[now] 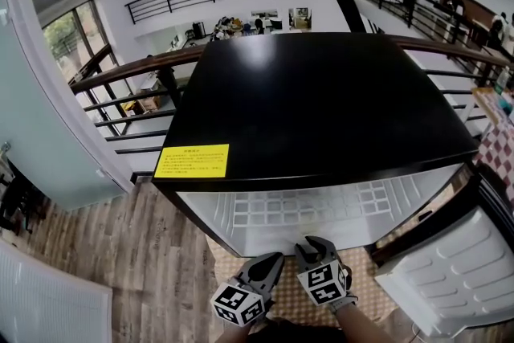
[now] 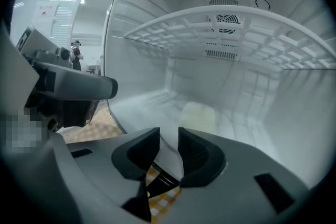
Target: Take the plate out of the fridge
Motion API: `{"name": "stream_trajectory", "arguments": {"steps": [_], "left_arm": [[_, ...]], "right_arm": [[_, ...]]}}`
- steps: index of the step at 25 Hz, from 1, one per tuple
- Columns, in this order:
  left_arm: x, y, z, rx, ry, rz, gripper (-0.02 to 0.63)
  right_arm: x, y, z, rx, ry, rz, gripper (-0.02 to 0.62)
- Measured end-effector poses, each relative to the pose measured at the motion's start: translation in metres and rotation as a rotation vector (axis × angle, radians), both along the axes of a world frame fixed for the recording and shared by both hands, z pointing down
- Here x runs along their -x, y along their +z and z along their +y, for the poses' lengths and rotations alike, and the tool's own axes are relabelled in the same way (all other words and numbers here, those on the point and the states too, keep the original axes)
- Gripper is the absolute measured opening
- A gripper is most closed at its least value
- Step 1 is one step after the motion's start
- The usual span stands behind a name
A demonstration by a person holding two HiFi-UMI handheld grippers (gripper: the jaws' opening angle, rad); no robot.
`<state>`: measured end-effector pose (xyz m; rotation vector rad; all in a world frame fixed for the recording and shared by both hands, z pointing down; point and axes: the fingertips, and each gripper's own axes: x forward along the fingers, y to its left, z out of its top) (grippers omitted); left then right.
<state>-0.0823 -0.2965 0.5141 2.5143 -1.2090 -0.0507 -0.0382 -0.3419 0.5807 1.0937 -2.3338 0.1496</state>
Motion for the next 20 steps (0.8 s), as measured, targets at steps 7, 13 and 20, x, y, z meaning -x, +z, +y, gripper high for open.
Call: {"name": "stream_trajectory", "arguments": {"steps": [7,13,20], "left_arm": [[-0.007,0.006,0.000,0.011,0.036,0.003,0.009],[-0.006,0.006,0.000,0.016,0.051,0.005,0.009],[-0.003,0.000,-0.001,0.005,0.052,0.014,0.009]], "right_arm": [[-0.003,-0.005,0.009,0.046,0.048,-0.075,0.038],[0.003,-0.013,0.012,0.006,0.011,-0.065,0.041],[0.017,0.007,0.002,0.009,-0.114,0.112,0.152]]}}
